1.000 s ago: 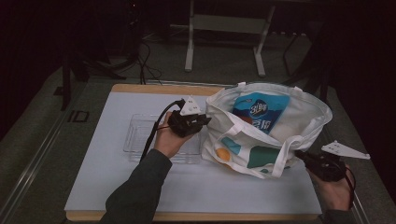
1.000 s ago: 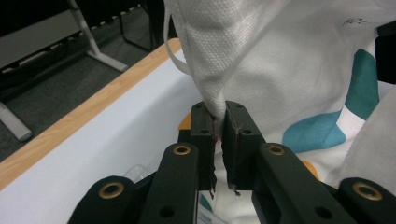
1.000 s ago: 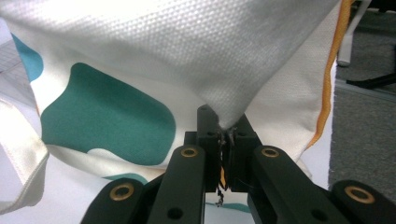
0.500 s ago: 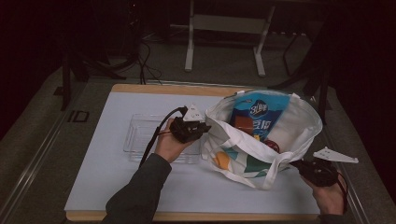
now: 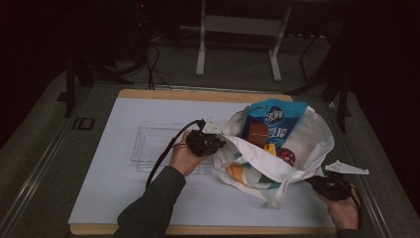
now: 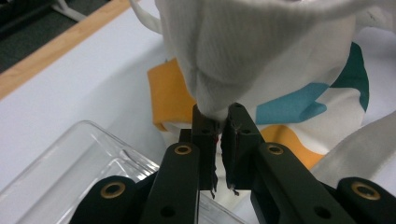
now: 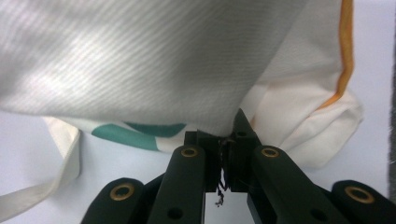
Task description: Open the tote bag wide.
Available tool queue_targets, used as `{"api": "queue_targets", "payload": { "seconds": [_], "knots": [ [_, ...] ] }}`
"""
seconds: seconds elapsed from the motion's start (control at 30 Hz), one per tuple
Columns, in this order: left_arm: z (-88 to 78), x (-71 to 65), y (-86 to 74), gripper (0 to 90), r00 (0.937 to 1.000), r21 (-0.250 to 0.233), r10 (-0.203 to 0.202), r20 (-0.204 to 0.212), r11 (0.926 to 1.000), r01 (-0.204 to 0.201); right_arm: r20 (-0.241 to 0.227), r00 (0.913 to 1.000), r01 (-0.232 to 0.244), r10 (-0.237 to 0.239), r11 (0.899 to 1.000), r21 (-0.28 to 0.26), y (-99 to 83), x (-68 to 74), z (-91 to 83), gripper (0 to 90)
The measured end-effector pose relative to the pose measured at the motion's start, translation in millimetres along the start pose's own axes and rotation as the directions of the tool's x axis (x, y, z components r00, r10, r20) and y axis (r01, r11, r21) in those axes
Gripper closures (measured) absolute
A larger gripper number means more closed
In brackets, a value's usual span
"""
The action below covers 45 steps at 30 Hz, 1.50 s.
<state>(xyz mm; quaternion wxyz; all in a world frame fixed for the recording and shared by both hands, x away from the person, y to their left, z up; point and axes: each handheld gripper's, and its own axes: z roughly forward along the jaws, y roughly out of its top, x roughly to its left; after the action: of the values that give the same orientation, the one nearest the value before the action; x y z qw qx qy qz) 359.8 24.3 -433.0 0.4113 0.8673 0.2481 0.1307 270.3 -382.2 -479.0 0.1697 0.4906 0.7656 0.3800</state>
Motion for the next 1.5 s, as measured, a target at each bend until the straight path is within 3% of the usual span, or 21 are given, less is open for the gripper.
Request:
{"api": "queue_targets", "payload": {
  "seconds": [0.2, 0.4, 0.7, 0.97, 1.27, 1.33, 1.5],
  "knots": [
    [7.2, -0.7, -4.6, 85.5, 0.9998, 0.029, -0.015, 0.010, 0.9995, 0.014, -0.028, 0.9993, -0.025, 0.026, 0.999, 0.031, -10.2, -1.1, 14.4, 87.5],
    [12.5, 3.3, -12.0, 87.2, 0.9978, 0.041, -0.057, 0.033, 0.9976, 0.055, -0.024, 0.9996, -0.013, 0.015, 0.998, 0.069, -13.9, 0.9, 25.1, 87.7],
    [11.9, 3.7, -21.7, 88.0, 0.9968, 0.047, -0.070, 0.037, 0.9965, 0.068, -0.027, 0.9994, -0.020, 0.022, 0.996, 0.086, -18.8, -1.2, 26.5, 88.2],
    [17.5, 6.7, -21.2, 88.1, 0.9963, 0.085, -0.084, 0.020, 0.9930, 0.082, -0.016, 0.9998, -0.004, 0.006, 0.993, 0.122, -18.6, 1.2, 31.8, 88.4],
    [21.4, 8.2, -18.5, 87.6, 0.9867, 0.099, -0.163, 0.005, 0.9819, 0.161, -0.001, 1.0000, 0.008, -0.008, 0.988, 0.151, -16.1, 2.7, 34.9, 88.0],
    [19.1, 8.1, -18.9, 84.9, 0.9880, 0.092, -0.154, 0.001, 0.9838, 0.154, 0.004, 0.9999, 0.009, -0.010, 0.989, 0.149, -16.0, 3.7, 34.2, 86.6],
    [7.2, 11.3, -20.8, 66.2, 0.9873, 0.071, -0.159, 0.004, 0.9848, 0.158, -0.011, 0.9999, 0.009, -0.008, 0.987, 0.160, -19.3, 2.9, 26.7, 67.0]
  ]
}}
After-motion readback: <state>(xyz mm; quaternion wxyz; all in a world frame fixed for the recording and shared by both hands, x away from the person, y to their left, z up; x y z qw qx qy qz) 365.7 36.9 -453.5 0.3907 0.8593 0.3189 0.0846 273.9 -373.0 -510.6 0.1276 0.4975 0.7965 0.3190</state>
